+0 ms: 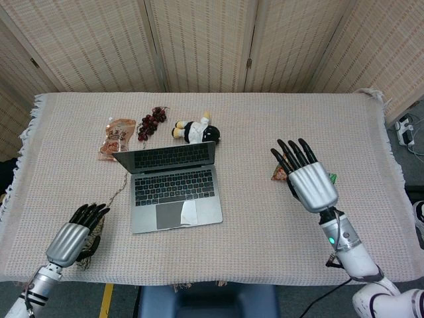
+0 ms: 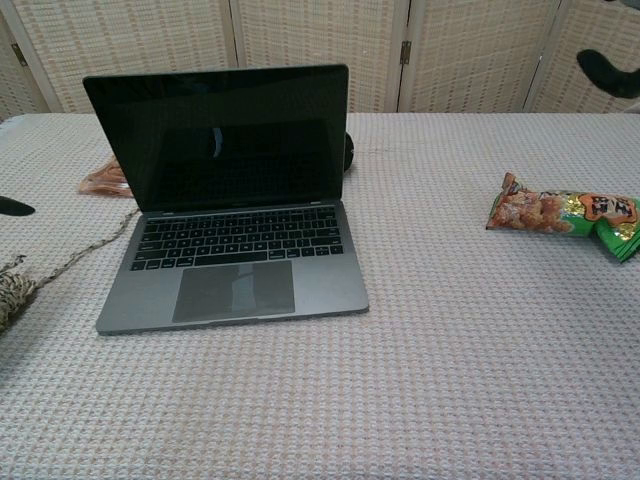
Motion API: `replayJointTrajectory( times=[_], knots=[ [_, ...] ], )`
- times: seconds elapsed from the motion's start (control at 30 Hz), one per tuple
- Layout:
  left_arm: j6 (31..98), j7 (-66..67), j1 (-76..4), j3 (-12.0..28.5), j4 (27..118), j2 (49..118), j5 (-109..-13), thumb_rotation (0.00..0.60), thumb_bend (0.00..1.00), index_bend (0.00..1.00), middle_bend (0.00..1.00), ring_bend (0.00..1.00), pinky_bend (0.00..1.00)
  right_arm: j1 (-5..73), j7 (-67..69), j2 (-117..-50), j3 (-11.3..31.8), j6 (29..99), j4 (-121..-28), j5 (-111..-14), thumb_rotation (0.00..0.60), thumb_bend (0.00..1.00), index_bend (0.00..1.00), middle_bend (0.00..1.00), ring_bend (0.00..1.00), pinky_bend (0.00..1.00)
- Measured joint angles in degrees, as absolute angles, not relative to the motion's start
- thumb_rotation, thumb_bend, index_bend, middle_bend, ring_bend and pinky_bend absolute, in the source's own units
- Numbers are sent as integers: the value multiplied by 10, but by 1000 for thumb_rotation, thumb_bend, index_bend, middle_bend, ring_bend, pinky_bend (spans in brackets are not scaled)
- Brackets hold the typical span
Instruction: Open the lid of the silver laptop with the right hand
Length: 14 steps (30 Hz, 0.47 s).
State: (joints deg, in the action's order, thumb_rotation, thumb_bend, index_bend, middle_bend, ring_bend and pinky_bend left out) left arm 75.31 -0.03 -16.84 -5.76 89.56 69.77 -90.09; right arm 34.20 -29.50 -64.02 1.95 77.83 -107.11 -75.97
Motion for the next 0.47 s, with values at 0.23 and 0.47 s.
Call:
replayJointTrajectory(
  times=[0.23,0.47],
  knots=[
    [799,-18,-130,-38,912,664,-865,600,645,89,82,47,0,218,-129,-617,-59,871,-1012,-857,600,678,0,0,6,0],
    [858,-18,-93,-25,918,659,-854,600,645,94,82,55,0,120,-6,-635,-90,943,-911,-898,600,679,0,0,5,0]
  ],
)
